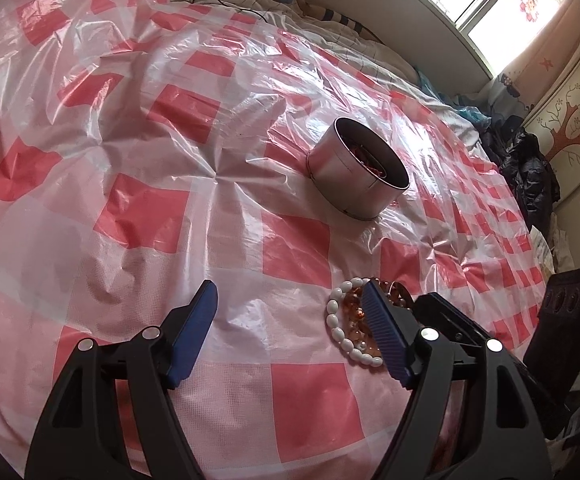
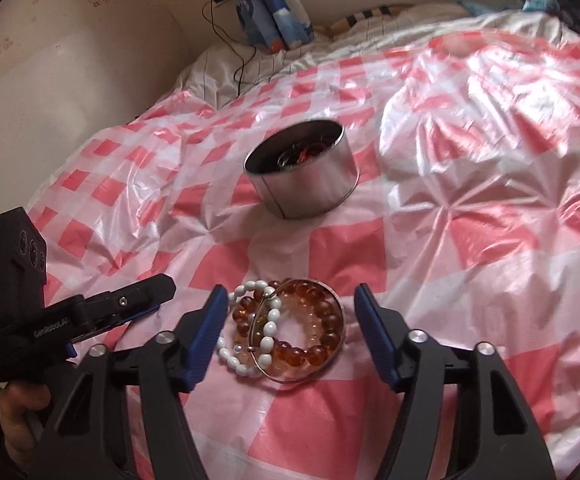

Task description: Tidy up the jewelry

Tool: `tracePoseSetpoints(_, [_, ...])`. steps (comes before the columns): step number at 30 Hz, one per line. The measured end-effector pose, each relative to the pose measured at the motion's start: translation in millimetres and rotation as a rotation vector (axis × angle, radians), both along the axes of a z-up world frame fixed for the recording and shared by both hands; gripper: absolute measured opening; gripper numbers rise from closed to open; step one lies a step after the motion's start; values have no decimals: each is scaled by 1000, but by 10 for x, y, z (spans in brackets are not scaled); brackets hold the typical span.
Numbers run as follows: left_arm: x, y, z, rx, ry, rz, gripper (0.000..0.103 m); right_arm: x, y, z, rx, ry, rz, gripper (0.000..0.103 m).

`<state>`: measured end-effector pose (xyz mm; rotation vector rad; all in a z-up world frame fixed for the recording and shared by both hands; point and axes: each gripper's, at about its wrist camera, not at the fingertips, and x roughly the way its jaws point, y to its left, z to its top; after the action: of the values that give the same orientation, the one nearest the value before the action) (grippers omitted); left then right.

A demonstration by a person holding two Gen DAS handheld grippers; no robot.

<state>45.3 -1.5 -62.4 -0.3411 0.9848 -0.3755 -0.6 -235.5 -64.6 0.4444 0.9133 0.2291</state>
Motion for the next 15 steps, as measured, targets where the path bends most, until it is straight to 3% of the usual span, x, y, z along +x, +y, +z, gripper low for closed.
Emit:
tracePoseSetpoints(7, [11, -24, -12, -1, 3, 0, 71, 40, -182, -178, 45, 93, -57, 16])
tracePoseSetpoints(11, [47, -103, -49, 32, 1, -16, 71, 40, -45, -148, -59, 94, -23, 16])
tracePoseSetpoints(15, [59, -229, -61, 97, -27, -42, 71, 10, -158, -173, 23, 96, -43, 13])
